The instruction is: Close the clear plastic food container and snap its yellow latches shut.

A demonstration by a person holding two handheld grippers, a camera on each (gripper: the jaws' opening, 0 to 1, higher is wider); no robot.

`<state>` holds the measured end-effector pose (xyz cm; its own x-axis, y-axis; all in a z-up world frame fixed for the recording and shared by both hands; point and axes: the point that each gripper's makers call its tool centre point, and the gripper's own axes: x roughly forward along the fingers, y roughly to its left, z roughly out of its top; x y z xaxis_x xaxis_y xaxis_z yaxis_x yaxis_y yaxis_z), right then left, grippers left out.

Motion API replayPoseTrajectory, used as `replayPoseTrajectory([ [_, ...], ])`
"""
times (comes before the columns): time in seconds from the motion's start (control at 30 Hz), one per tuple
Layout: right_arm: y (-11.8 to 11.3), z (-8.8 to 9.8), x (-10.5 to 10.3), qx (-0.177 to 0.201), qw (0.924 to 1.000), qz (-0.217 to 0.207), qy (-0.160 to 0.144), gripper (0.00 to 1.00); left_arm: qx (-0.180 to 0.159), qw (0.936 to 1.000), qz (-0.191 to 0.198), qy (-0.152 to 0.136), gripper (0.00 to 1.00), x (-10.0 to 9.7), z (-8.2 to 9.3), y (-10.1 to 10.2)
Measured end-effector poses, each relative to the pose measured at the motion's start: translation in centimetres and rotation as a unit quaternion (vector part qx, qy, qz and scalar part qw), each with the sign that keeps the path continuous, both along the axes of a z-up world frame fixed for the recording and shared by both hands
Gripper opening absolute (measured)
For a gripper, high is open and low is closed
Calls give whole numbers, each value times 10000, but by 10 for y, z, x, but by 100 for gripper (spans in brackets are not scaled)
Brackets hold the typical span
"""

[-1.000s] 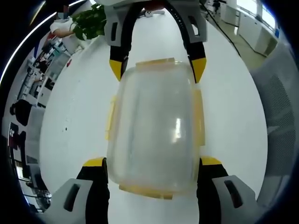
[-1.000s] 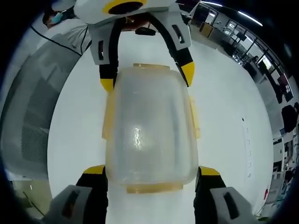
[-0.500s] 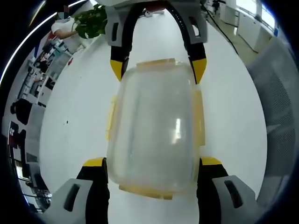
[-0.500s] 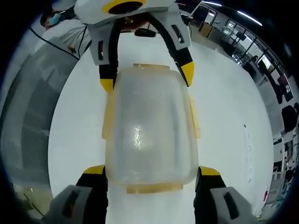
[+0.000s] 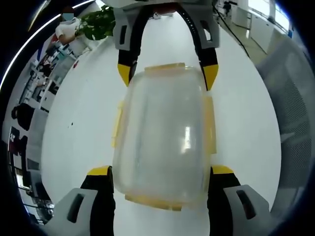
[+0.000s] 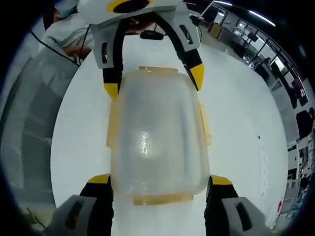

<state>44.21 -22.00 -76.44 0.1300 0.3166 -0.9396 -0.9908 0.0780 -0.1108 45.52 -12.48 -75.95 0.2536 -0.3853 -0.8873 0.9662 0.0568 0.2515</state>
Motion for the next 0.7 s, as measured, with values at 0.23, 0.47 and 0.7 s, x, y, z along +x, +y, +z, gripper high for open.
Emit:
replayPoseTrajectory([
  [0.23, 7, -1, 1, -20, 10000, -36, -21, 77, -66, 10000, 27, -8, 76, 0, 0, 6],
  [0.47, 12, -1, 1, -56, 10000, -64, -27, 77, -69, 10000, 33, -2, 76, 1, 0, 11],
  [0.7, 21, -1, 2, -34, 10000, -81, -32, 77, -107, 9999, 52, 5, 76, 3, 0, 19],
])
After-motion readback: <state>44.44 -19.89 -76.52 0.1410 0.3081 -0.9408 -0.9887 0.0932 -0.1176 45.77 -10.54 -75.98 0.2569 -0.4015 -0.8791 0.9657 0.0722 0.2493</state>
